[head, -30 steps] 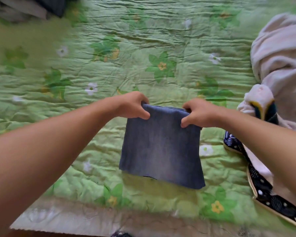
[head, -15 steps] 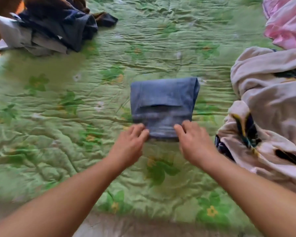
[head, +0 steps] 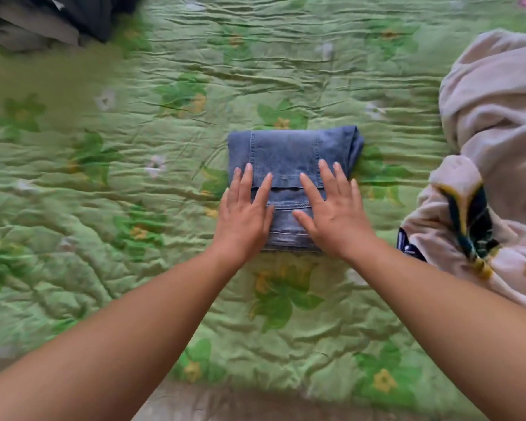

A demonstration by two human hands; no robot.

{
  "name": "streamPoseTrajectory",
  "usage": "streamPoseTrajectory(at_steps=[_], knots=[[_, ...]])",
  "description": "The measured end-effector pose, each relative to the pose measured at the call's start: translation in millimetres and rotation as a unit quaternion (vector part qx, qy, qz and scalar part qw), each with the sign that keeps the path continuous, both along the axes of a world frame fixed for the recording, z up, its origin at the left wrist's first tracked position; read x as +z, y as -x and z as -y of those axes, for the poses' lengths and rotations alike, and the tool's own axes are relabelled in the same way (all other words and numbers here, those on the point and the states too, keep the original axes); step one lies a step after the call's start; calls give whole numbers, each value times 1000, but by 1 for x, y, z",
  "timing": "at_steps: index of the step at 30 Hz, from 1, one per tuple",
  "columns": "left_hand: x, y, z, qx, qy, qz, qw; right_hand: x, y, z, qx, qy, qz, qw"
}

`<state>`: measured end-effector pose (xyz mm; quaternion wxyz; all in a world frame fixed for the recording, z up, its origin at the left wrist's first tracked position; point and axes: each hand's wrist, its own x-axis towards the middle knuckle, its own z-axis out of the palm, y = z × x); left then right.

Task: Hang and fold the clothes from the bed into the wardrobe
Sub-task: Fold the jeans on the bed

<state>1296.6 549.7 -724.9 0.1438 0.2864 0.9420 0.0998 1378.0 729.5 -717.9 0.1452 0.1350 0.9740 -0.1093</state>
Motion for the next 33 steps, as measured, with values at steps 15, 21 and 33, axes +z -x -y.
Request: streamPoseTrajectory(at_steps=[15,21,33], knots=[[-44,47,-18,-5,36,6,999,-61,41,-20,-31,-11,-2,999],[-43,77,-31,-40,35,-71,996,-54,65,-49,-9,-46,-94,994],[-29,55,-12,149,-203,105,962,-49,33,-26,-224,113,-117,961]])
